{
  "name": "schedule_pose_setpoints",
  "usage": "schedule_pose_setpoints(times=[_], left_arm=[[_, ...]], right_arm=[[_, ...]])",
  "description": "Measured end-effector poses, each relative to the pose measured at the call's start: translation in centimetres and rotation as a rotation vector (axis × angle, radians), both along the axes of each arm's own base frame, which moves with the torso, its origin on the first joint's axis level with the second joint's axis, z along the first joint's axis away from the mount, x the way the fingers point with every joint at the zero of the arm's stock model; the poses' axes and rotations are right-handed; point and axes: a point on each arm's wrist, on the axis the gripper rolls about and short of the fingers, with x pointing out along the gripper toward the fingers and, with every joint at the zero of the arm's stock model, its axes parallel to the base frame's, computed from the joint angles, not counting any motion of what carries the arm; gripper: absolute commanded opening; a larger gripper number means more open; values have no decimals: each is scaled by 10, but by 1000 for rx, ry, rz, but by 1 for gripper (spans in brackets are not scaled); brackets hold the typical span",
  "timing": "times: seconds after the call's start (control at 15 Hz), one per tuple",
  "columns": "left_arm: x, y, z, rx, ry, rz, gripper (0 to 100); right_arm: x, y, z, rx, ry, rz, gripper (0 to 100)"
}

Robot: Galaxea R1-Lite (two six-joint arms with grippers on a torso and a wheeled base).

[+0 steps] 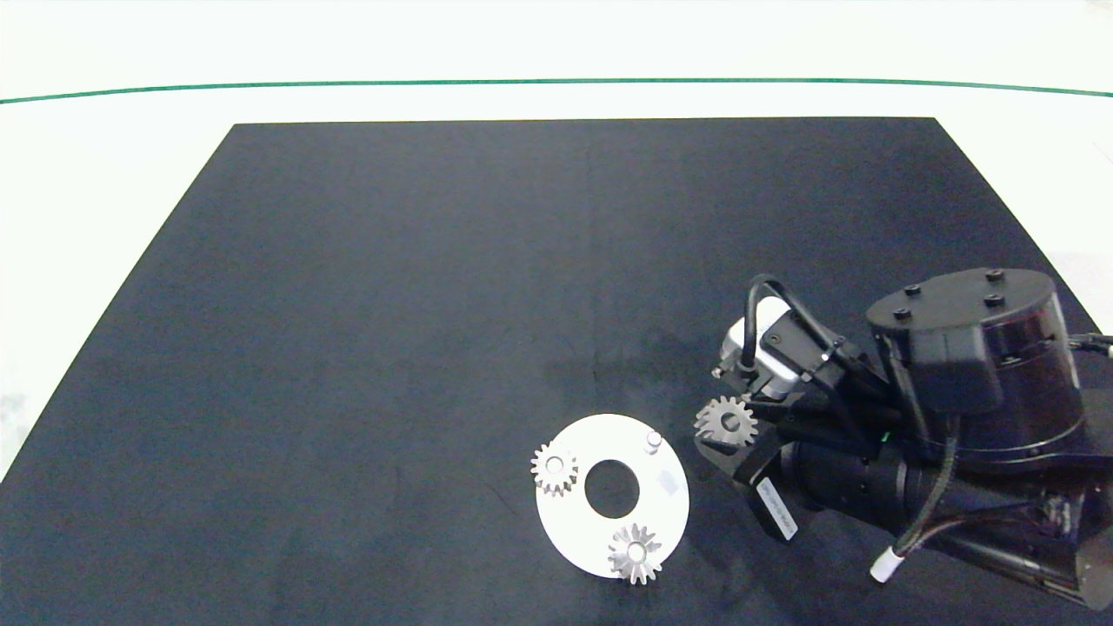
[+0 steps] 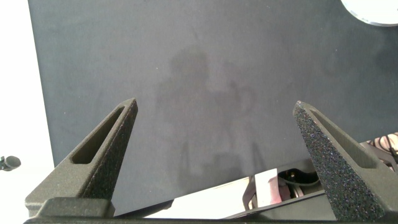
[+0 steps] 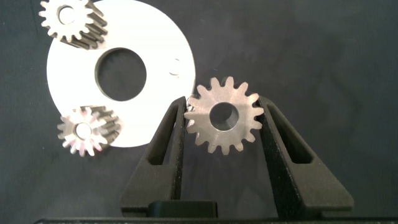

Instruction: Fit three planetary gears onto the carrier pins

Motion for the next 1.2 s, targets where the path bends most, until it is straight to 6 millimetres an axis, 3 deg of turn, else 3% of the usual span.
schedule_pose_setpoints(times=[0.53, 1.2], left_arm=[[0, 0, 0, -1, 2, 0, 100], [-1, 0, 0, -2, -5, 1, 100]], right_arm=[[10, 27, -11, -31, 21, 31, 0], [18, 38, -20, -36, 25, 35, 0]])
